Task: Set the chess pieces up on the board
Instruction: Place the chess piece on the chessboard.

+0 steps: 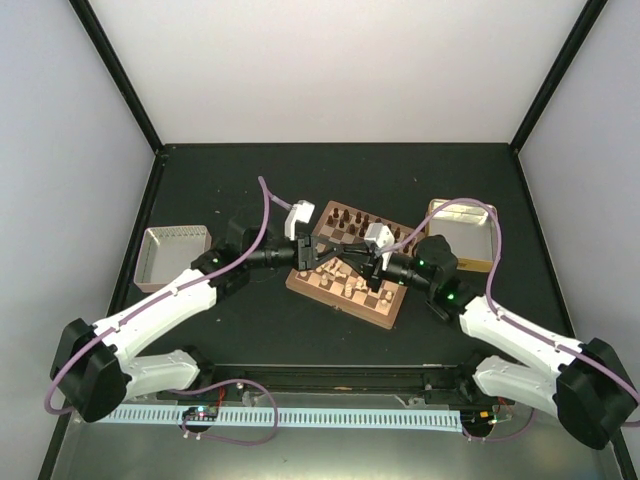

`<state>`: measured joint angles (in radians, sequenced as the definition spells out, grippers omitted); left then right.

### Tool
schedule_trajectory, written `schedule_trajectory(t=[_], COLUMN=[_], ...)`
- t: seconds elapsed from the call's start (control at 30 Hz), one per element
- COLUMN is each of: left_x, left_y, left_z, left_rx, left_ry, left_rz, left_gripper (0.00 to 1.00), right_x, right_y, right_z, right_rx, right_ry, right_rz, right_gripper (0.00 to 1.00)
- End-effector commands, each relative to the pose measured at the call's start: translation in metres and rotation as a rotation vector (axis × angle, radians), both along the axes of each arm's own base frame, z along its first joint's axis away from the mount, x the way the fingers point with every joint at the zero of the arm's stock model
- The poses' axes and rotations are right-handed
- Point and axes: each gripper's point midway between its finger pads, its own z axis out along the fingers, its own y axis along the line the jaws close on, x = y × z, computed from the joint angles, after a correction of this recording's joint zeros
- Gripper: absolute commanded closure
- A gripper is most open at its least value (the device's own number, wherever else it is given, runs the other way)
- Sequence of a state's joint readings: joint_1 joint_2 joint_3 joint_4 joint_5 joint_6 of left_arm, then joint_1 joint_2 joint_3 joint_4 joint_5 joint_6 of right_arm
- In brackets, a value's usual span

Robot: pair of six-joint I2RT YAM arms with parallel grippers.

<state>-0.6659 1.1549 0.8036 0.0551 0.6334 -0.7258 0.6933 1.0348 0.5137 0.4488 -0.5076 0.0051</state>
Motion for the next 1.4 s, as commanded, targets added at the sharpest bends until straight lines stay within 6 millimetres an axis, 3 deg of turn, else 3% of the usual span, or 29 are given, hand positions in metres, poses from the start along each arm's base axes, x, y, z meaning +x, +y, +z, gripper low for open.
schedule_trajectory(t=[0.0,0.2,0.43,0.5,0.63,0.8,0.93,1.03,1.17,1.37], left_x=[-0.001,-0.006,-0.004,-0.001,0.014,0.041,0.048,0.047,0.038,0.021], left_y=[-0.001,-0.004,-0.005,-0.004,0.007,0.042,0.063,0.069,0.065,0.047], left_z=[0.019,0.012,0.011,0.010,0.004,-0.015,-0.034,-0.047,-0.063,-0.087], left_rx=[-0.012,-0.012,-0.008,0.003,0.068,0.240,0.338,0.388,0.405,0.437], left_ry=[-0.063,-0.028,-0.032,-0.040,-0.078,-0.148,-0.191,-0.188,-0.175,-0.190], left_rz=[-0.028,-0.067,-0.067,-0.046,0.061,0.285,0.378,0.385,0.348,0.272], left_gripper=[0.72,0.91,0.98,0.98,0.98,0.98,0.98,0.98,0.99,0.99], right_x=[0.004,0.008,0.010,0.011,0.015,0.012,0.025,0.052,0.069,0.074], right_y=[0.003,0.004,0.005,0.005,-0.001,-0.014,-0.033,-0.068,-0.102,-0.124], right_z=[0.015,0.014,0.009,0.008,0.004,0.000,0.013,0.016,0.009,0.002], right_rx=[0.036,0.030,0.022,0.020,0.004,0.001,0.050,0.114,0.159,0.212], right_ry=[-0.038,-0.032,-0.018,-0.005,0.031,0.101,0.218,0.342,0.462,0.538], right_rz=[-0.001,-0.012,-0.012,-0.019,-0.068,-0.122,-0.276,-0.551,-0.800,-0.943], right_gripper=[0.92,0.92,0.86,0.78,0.47,0.36,0.34,0.33,0.33,0.31])
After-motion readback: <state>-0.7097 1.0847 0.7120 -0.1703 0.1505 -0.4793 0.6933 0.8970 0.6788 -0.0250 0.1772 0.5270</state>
